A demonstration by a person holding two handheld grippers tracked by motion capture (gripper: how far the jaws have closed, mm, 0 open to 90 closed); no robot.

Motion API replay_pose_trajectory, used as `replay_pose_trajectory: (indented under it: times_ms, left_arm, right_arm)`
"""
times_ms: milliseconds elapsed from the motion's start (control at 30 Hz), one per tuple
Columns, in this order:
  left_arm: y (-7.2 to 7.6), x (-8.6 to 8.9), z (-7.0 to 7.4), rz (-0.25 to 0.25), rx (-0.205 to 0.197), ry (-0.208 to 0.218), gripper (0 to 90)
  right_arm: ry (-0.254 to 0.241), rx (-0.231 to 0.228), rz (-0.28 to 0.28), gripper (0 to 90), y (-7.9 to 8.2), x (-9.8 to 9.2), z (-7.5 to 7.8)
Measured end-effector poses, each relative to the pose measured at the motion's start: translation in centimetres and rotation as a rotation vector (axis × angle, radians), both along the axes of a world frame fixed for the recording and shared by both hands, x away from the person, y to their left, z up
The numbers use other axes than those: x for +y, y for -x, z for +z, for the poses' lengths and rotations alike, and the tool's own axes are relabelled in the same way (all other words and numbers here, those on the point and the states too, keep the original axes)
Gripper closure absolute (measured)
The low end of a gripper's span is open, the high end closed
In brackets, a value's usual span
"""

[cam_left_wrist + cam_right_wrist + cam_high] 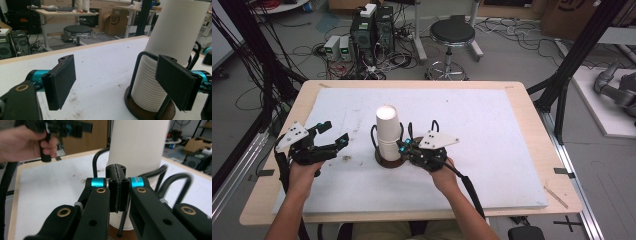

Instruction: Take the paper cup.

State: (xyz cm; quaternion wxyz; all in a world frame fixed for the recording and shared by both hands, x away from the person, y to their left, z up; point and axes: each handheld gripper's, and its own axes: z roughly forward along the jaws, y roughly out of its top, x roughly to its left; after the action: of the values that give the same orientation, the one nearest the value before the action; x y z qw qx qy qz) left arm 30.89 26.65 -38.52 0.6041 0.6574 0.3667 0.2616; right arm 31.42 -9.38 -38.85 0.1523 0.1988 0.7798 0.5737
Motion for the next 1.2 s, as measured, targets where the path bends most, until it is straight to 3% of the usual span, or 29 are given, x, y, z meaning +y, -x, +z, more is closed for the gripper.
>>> replay_pose_trajectory:
  times_ms: [200, 467, 767, 900, 1133, 1200]
  left_arm:
    - [-0.3, -0.7, 0.6, -0.023, -0.011, 0.012, 17.0]
    - [-1.2, -2.4, 2.5, -0.081, -0.039, 0.022, 16.9]
    - [-2.8, -5.5, 4.7, -0.153, -0.064, -0.013, 16.9]
    - [-3.4, -6.7, 5.1, -0.184, -0.056, -0.021, 16.8]
    - [-4.0, -8.9, 5.4, -0.245, -0.047, -0.053, 16.5]
    - [-4.4, -9.8, 5.5, -0.249, -0.037, -0.081, 16.5]
  right_arm:
    - [0.026, 0.047, -0.017, 90.0, -0.3, 1.6, -1.2]
    - [0.023, 0.109, -0.043, 90.0, -0.3, 2.4, -1.6]
    - [0.006, 0.191, -0.097, 90.0, -0.3, 3.0, -1.7]
    - [0.006, 0.193, -0.102, 90.0, -0.3, 3.0, -1.7]
    - [0.023, 0.147, -0.127, 90.0, 0.0, 3.3, -1.5]
    - [0.023, 0.156, -0.135, 90.0, 0.0, 3.4, -1.4]
